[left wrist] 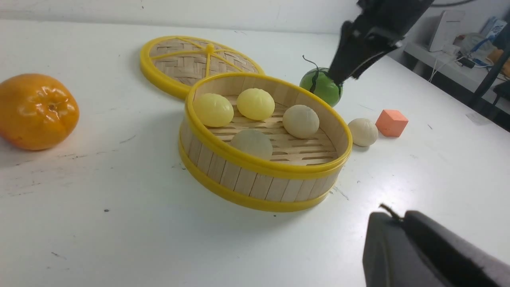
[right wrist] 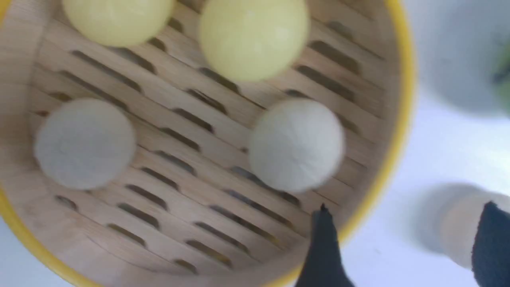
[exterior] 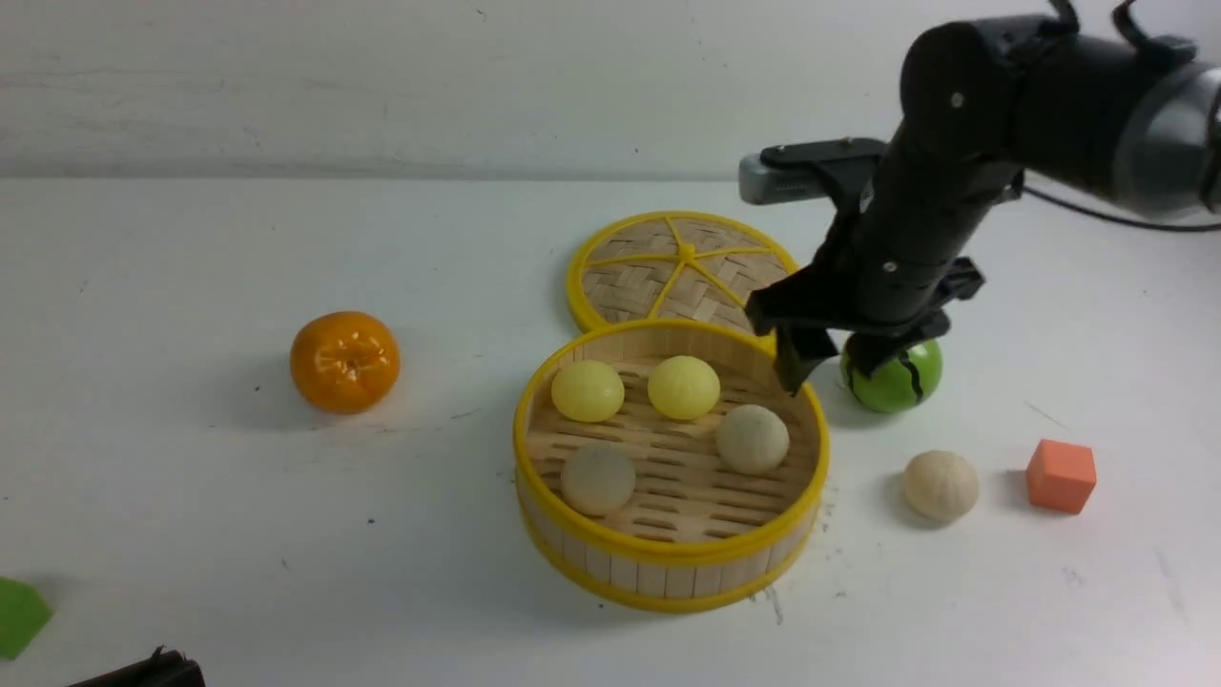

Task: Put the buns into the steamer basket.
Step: Use the right arm to grab a steamed stuffed bun

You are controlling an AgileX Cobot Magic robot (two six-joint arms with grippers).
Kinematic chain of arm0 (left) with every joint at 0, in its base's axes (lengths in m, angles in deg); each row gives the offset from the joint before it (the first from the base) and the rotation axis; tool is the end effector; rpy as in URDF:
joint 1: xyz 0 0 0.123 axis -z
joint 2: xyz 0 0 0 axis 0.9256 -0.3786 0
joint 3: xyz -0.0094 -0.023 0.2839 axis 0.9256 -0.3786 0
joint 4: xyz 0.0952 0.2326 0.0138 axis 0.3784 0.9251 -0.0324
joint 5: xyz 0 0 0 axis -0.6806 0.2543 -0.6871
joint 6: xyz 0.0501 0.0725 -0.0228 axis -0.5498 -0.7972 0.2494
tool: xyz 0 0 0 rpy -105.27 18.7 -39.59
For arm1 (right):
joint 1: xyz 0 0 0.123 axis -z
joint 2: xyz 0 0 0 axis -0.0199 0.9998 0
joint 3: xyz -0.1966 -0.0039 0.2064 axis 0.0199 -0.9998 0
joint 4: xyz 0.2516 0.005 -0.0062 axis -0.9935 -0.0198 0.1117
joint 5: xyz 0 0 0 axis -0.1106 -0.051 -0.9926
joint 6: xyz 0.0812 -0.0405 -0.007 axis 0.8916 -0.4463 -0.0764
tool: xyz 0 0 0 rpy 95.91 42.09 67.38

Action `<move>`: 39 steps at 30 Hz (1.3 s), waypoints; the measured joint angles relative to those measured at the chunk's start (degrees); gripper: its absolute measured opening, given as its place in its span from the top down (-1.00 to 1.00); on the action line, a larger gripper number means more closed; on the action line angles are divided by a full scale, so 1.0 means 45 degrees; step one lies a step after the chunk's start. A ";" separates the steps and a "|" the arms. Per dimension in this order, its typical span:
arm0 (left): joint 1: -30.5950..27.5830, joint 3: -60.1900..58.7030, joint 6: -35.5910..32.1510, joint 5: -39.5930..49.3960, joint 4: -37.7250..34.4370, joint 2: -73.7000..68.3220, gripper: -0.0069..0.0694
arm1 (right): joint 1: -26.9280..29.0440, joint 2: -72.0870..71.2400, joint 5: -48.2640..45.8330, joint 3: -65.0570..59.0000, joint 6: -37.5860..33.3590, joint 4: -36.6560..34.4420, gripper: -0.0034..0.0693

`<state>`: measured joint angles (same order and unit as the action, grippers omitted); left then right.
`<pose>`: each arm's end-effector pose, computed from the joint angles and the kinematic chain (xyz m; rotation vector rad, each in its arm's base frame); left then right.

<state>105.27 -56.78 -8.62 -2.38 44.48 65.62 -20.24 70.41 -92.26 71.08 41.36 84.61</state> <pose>0.0537 -0.0408 0.2568 0.3277 1.7310 -0.6818 0.3811 0.1532 0.2885 -0.3937 2.7842 0.1702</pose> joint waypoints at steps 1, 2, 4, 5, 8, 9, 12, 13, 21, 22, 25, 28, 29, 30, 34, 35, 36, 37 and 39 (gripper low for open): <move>0.0000 0.0000 0.0000 0.0000 0.0000 0.0000 0.72 | 0.0120 -0.0419 -0.0194 -0.0304 0.0385 0.0576 -0.22; 0.0000 0.0000 0.0000 0.0000 0.0000 0.0000 0.72 | 0.0324 -0.0798 -0.0306 -0.0717 0.0806 0.0919 -0.12; 0.0000 0.0000 0.0000 0.0000 0.0000 0.0000 0.72 | 0.0869 -0.1351 -0.0354 -0.1587 0.1434 0.1205 0.07; 0.0000 0.0000 0.0000 0.0000 0.0000 0.0000 0.71 | 0.1230 -0.1490 -0.0317 -0.2091 0.1617 0.1227 0.15; 0.0000 0.0000 0.0000 0.0000 0.0000 0.0000 0.70 | 0.2214 -0.1443 0.0426 -0.3324 0.1770 0.0759 0.31; 0.0000 0.0000 0.0000 0.0000 0.0000 0.0000 0.70 | 0.2416 -0.1382 0.0622 -0.3518 0.1719 0.0576 0.32; 0.0000 0.0000 0.0000 0.0000 0.0000 0.0000 0.69 | 0.2983 -0.1005 0.1503 -0.3685 0.1075 -0.0645 0.26; 0.0000 0.0000 0.0000 0.0000 0.0000 0.0000 0.68 | 0.3059 -0.0909 0.1723 -0.3670 0.0904 -0.1004 0.23; 0.0000 0.0000 0.0000 0.0000 0.0000 0.0000 0.67 | 0.3341 0.0314 0.2287 -0.3528 -0.0223 -0.2346 0.14; 0.0000 0.0000 0.0000 0.0000 0.0000 0.0000 0.67 | 0.3341 0.0407 0.2365 -0.3528 -0.0223 -0.2358 0.14; 0.0000 0.0000 0.0000 0.0000 0.0000 0.0000 0.66 | 0.3341 0.0664 0.2518 -0.3504 -0.0246 -0.2391 0.14; 0.0000 0.0000 0.0000 0.0000 0.0000 0.0000 0.64 | 0.3341 0.0833 0.2728 -0.3412 -0.0259 -0.2364 0.14; 0.0000 0.0000 0.0000 0.0000 0.0000 0.0000 0.64 | 0.3341 0.0848 0.2820 -0.3403 -0.0259 -0.2335 0.15; 0.0000 0.0000 0.0000 0.0000 0.0000 0.0000 0.64 | 0.3341 0.0878 0.2860 -0.3390 -0.0259 -0.2320 0.16; 0.0000 0.0000 0.0000 0.0000 0.0000 0.0000 0.64 | 0.3341 0.1048 0.2886 -0.3387 -0.0259 -0.2307 0.27; 0.0000 0.0000 0.0000 0.0000 0.0000 0.0000 0.64 | 0.3341 0.1074 0.2886 -0.3387 -0.0271 -0.2307 0.32; 0.0000 0.0000 0.0000 0.0000 0.0000 0.0000 0.64 | 0.3341 0.1074 0.2886 -0.3387 -0.0271 -0.2307 0.33; 0.0000 0.0000 0.0000 0.0000 0.0000 0.0000 0.63 | 0.3341 0.1074 0.2886 -0.3374 -0.0381 -0.2307 0.39; 0.0000 0.0000 0.0000 0.0000 0.0000 0.0000 0.63 | 0.3341 0.1074 0.2886 -0.3374 -0.0546 -0.2307 0.49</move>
<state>105.27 -56.78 -8.62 -2.38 44.48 65.62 -5.20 75.24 -79.28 55.90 38.91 74.23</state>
